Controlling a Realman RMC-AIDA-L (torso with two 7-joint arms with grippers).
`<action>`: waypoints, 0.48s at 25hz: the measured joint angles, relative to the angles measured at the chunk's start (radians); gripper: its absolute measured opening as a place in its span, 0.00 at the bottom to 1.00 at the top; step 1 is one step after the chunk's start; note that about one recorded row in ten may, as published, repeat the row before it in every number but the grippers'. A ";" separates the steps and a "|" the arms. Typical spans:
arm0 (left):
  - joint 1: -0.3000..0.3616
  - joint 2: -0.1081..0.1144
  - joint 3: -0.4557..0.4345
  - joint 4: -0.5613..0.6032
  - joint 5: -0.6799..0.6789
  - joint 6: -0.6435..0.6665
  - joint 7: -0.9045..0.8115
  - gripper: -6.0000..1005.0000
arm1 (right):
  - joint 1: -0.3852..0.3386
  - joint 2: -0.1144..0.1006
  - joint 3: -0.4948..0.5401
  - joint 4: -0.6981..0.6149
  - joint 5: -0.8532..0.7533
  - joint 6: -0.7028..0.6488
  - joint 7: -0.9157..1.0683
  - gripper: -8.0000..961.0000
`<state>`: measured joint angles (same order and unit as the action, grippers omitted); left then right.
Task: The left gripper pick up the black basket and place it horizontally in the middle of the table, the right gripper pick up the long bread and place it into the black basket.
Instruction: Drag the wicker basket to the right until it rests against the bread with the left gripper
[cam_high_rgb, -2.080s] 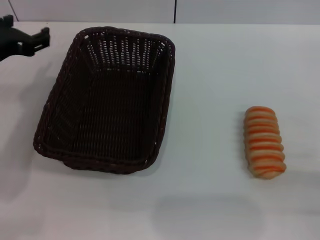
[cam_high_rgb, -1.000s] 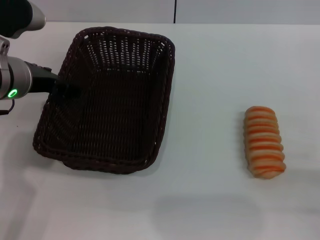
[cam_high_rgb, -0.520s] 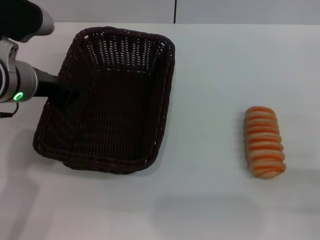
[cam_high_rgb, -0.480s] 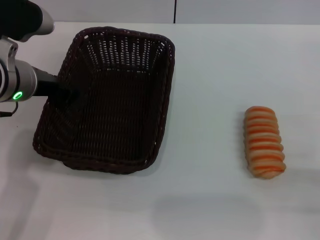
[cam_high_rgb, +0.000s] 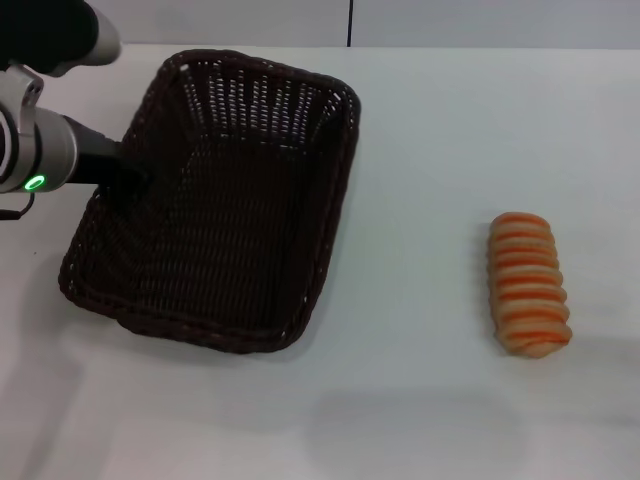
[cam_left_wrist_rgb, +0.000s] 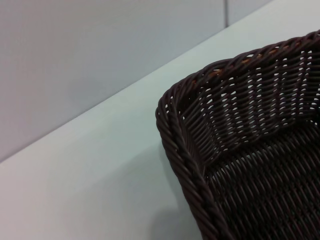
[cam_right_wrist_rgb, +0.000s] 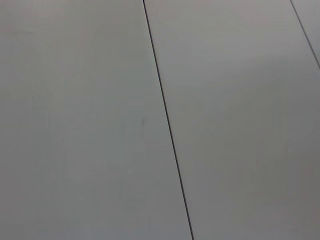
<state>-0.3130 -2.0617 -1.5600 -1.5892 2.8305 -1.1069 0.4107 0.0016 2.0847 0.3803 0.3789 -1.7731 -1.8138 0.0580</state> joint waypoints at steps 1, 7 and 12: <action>-0.003 0.001 -0.003 -0.001 -0.021 -0.003 0.037 0.31 | 0.000 0.000 0.000 0.000 0.000 0.000 0.000 0.86; -0.068 0.002 -0.155 0.007 -0.286 -0.084 0.323 0.29 | 0.000 0.000 -0.001 0.002 0.000 -0.003 0.000 0.86; -0.196 0.003 -0.337 0.118 -0.453 -0.221 0.501 0.27 | 0.000 0.000 -0.007 0.002 0.000 -0.009 0.000 0.86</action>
<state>-0.5095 -2.0582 -1.8972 -1.4716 2.3774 -1.3278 0.9119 0.0015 2.0848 0.3736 0.3807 -1.7734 -1.8229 0.0583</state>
